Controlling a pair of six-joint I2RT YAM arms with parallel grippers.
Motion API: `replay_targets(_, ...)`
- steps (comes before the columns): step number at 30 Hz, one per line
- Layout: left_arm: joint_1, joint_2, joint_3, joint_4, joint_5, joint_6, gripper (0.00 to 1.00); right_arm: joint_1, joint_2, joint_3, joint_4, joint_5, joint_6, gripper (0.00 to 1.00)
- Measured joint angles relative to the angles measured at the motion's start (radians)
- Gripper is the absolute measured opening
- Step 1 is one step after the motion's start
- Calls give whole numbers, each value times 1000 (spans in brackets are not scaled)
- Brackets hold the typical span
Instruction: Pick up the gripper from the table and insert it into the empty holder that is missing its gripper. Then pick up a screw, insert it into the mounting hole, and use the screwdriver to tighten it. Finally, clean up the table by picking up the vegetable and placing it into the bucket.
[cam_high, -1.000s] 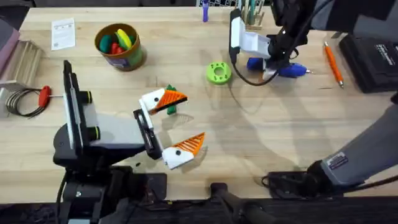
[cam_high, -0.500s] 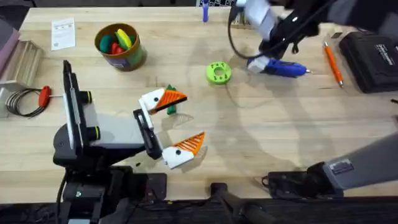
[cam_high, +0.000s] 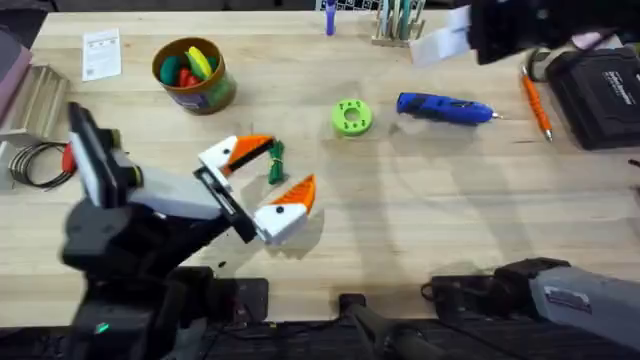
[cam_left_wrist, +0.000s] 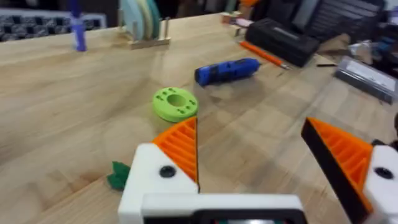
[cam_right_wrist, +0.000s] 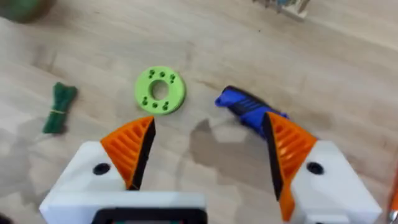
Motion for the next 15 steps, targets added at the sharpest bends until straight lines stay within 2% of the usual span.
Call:
replay_targets(1, 0, 57, 119, -120, -68, 34, 986, 0, -77, 0, -69, -11, 53, 984)
replay_targets(5, 0, 201, 304, -275, -148, 92, 986, 0, -189, -9, -125, -18, 96, 984)
replay_targets(9, 0, 377, 467, -413, -217, 128, 986, 0, -331, -93, -135, -19, 123, 983)
replay_targets(12, 0, 501, 552, -481, -257, 140, 985, -4, -444, -192, -132, -22, 141, 984)
replay_targets(15, 0, 598, 595, -495, -278, 145, 986, -14, -542, -287, -130, -22, 150, 984)
